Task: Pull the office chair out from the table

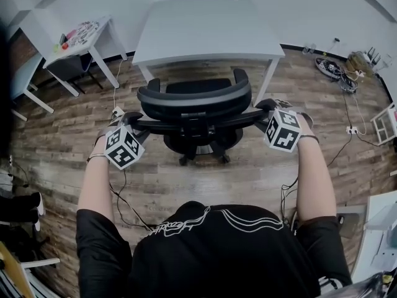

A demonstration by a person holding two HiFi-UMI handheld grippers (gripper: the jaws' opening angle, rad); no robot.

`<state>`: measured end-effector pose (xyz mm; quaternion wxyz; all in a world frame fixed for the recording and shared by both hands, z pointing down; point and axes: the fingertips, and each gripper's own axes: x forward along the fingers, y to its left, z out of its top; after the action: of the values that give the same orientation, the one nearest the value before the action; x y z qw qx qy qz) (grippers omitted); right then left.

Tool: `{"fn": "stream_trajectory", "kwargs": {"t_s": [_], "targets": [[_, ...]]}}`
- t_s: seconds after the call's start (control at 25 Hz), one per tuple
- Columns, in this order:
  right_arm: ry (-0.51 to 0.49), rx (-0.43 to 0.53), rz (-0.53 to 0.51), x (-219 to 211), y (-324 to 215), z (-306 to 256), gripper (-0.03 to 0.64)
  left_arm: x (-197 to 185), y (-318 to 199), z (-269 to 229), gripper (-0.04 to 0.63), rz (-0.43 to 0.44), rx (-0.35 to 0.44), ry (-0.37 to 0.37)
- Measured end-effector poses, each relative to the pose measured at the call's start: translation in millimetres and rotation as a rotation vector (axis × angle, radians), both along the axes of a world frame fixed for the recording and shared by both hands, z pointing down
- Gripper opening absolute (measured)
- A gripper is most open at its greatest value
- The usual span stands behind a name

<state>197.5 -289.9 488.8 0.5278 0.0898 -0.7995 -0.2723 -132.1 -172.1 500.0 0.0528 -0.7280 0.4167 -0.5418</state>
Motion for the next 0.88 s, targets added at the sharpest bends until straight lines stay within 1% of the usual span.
{"fn": "stream_trajectory", "kwargs": {"t_s": [0.2, 0.36, 0.64, 0.88], "targets": [[0.010, -0.002, 0.005, 5.3, 15.6, -2.3, 0.199, 5.9, 17.2, -2.3, 0.198, -0.002, 0.008, 0.010], [0.022, -0.002, 0.016, 8.1, 17.6, -7.0, 0.200, 8.7, 20.7, -7.7, 0.198, -0.004, 0.025, 0.016], [0.036, -0.014, 0.048, 10.4, 31.0, -13.1, 0.202, 10.8, 31.5, -14.4, 0.198, 0.017, 0.012, 0.027], [0.036, -0.007, 0.063, 19.7, 63.9, -14.4, 0.204, 17.6, 58.0, -16.1, 0.201, 0.019, 0.020, 0.035]]}}
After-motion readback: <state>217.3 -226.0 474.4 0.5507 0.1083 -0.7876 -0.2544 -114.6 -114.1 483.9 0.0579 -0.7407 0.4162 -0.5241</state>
